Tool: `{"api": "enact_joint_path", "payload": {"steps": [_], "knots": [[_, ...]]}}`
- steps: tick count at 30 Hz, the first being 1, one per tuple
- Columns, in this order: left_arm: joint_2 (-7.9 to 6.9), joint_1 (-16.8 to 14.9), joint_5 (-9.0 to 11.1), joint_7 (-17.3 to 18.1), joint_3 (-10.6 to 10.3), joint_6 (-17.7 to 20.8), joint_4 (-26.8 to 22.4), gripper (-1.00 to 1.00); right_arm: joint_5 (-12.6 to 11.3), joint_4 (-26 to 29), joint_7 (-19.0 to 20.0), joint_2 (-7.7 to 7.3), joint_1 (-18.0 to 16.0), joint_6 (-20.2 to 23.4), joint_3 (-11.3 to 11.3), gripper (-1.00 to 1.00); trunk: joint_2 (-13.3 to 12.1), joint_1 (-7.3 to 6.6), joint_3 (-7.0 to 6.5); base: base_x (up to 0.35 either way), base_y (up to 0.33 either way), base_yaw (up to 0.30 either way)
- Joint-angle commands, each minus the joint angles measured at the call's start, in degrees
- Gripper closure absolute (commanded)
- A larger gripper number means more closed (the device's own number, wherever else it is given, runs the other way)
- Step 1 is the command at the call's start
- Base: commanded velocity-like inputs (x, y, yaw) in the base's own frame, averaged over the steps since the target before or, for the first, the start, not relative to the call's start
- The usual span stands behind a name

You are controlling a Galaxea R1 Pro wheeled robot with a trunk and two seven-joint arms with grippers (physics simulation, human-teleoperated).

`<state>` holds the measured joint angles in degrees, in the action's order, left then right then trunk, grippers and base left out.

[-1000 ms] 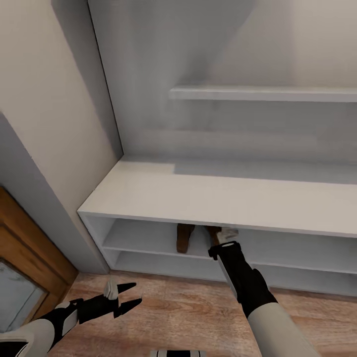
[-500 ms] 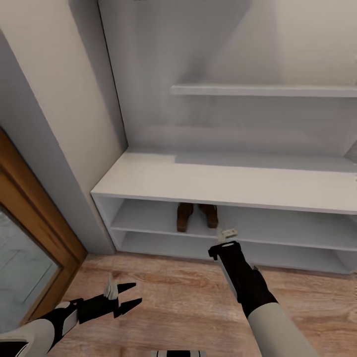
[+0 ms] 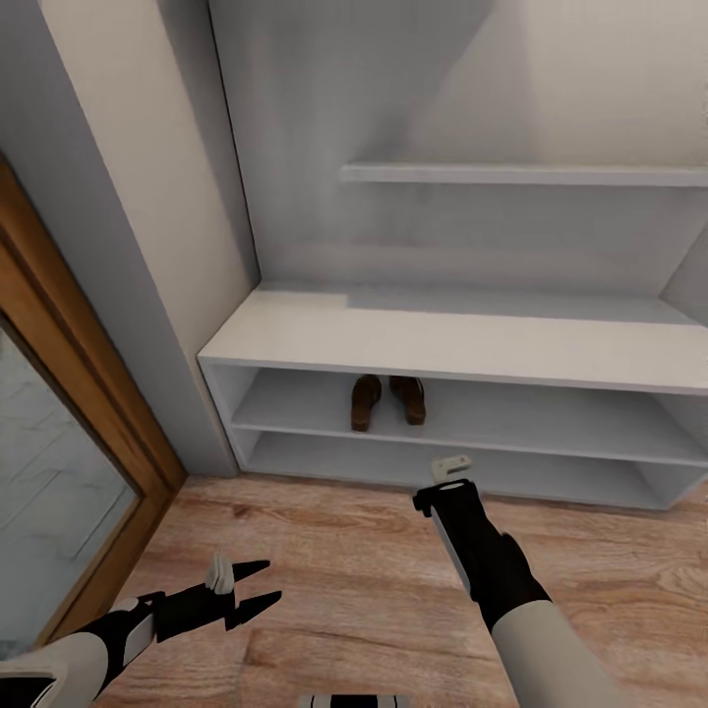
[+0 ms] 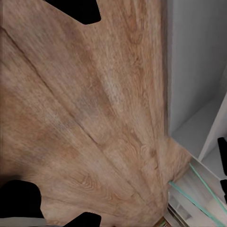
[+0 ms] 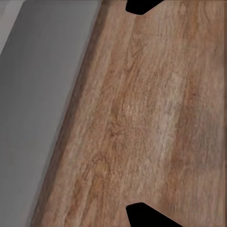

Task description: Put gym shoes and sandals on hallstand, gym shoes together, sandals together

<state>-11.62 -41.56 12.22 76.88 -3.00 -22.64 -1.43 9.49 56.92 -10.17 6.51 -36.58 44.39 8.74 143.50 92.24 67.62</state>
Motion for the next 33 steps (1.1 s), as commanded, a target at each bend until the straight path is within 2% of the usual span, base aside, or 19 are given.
{"api": "enact_joint_path", "payload": {"steps": [1,18,25,28,31,33], "knots": [[-0.02,0.0,0.4,0.1,-0.3,-0.3,0.0,-1.00,0.3,0.0,-0.1,0.00,0.0,0.3,0.1,-1.00,0.0,-0.02,0.05,-0.068,0.000,0.000],[0.02,0.0,0.4,0.2,-0.3,-0.3,0.0,-1.00,0.3,0.3,-0.1,0.00,0.3,-0.1,0.1,-1.00,0.0,-0.02,0.05,-0.009,0.000,0.000],[0.02,0.0,0.4,0.2,-0.3,-0.3,0.0,-1.00,0.3,0.6,-0.1,0.00,0.3,-0.3,0.1,-1.00,0.0,-0.02,0.05,-0.215,0.000,0.000],[0.02,0.0,0.4,0.2,-0.3,-0.3,0.0,-1.00,0.3,0.5,-0.1,0.00,0.4,-3.3,0.1,-1.00,0.0,-0.02,0.05,-0.116,0.000,0.000],[0.02,0.0,0.4,0.2,-0.3,-0.3,0.0,-1.00,-0.8,0.3,-0.2,0.00,0.6,-9.1,0.0,-1.00,0.0,-0.02,0.05,-0.045,0.000,-0.007],[0.02,0.0,0.4,0.1,-0.3,-0.3,0.0,-1.00,-5.8,-0.8,-0.2,-0.09,0.8,-15.0,-0.1,-1.00,0.0,-0.02,0.05,-0.012,0.000,-0.158]]}}
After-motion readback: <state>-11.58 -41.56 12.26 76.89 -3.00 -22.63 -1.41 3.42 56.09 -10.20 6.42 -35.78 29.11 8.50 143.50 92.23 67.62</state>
